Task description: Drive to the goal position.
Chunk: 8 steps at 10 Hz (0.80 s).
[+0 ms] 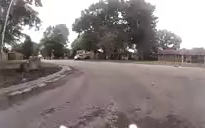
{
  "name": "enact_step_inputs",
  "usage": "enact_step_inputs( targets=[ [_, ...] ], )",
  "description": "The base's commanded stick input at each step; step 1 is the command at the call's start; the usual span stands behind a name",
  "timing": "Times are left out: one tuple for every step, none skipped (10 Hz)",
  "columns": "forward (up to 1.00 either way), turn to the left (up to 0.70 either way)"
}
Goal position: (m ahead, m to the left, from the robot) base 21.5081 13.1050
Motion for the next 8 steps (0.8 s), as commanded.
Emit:
enact_step_inputs(
  targets=[
    [0.70,0.00],
    [0.70,0.00],
    [0.70,0.00],
    [0.70,0.00],
    [0.70,0.00],
    [0.70,0.00],
    [0.70,0.07],
    [0.70,0.35]
  ],
)
